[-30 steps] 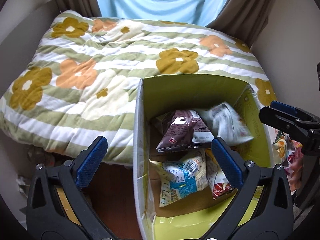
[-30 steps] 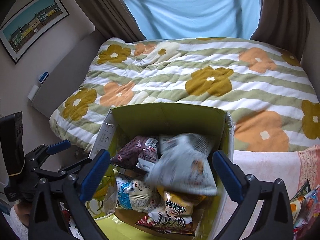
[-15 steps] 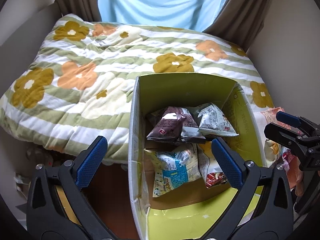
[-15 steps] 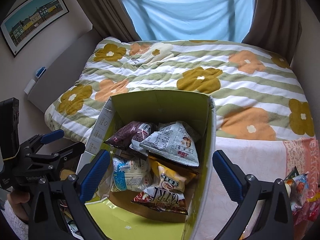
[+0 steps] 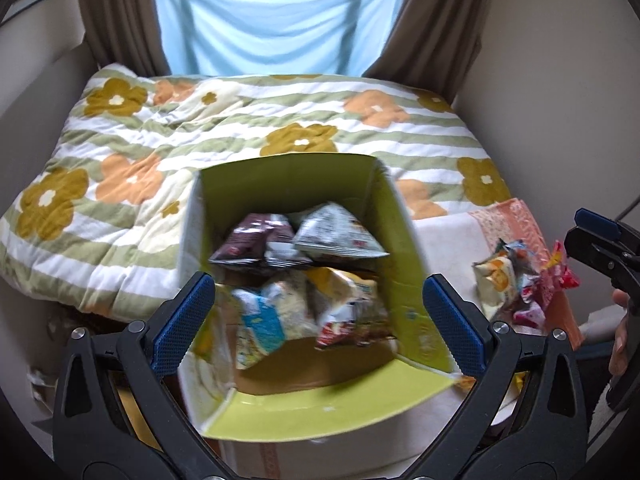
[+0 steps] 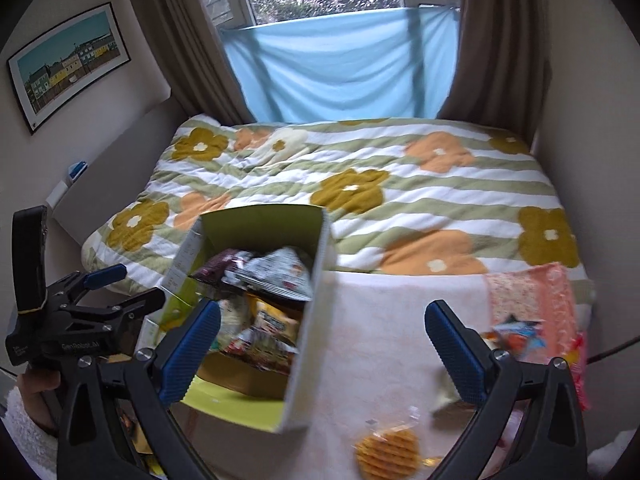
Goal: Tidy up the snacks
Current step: 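Move both tools back to the snack pile, left tool toward the packaged waffle, then grasp the packaged waffle with the left tool while the right tool grasps the white packet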
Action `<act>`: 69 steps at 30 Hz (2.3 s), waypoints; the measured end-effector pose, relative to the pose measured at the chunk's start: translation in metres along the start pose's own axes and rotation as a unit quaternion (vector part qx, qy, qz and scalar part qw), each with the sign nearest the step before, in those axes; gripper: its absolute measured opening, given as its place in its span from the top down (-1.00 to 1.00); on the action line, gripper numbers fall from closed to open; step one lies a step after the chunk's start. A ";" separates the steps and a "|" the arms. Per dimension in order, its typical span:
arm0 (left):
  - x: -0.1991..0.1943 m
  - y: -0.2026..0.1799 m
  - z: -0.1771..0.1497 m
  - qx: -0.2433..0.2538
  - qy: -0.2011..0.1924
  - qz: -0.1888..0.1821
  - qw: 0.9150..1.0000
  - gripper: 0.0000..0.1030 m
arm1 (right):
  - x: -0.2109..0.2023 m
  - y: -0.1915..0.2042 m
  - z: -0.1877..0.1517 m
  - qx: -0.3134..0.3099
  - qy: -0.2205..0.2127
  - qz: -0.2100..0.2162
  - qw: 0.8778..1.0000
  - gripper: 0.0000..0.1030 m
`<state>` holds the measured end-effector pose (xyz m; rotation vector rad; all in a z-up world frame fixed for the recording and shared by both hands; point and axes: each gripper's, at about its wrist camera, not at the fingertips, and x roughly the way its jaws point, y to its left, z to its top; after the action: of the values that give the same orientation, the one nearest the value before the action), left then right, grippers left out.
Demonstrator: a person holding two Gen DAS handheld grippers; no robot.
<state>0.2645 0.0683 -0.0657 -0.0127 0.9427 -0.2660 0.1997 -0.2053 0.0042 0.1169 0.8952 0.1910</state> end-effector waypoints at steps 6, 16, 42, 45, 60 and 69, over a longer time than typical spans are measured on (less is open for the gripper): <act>-0.010 -0.073 -0.034 -0.001 0.002 -0.018 1.000 -0.99 | -0.046 -0.060 -0.038 0.020 -0.003 -0.008 1.000 -0.98; -0.003 -0.172 -0.100 0.003 0.042 -0.013 0.999 -0.99 | -0.064 -0.140 -0.113 0.038 0.043 0.022 0.998 -0.98; 0.122 -0.250 -0.194 0.230 0.114 0.004 0.966 -0.99 | 0.062 -0.173 -0.201 -0.068 0.171 0.138 0.973 -0.98; 0.132 -0.257 -0.193 0.282 0.113 -0.008 0.953 -0.99 | 0.069 -0.172 -0.199 -0.079 0.174 0.140 0.972 -0.98; 0.174 -0.251 -0.179 0.296 0.137 -0.028 0.945 -1.00 | 0.088 -0.175 -0.195 -0.089 0.173 0.124 0.973 -0.98; 0.202 -0.219 -0.169 0.208 0.167 -0.046 0.963 -0.99 | 0.089 -0.180 -0.194 -0.012 0.168 0.105 0.980 -0.98</act>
<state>0.1936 -0.1724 -0.2982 0.3869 1.2079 -0.5607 0.1230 -0.3584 -0.2162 0.1594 1.2178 0.4271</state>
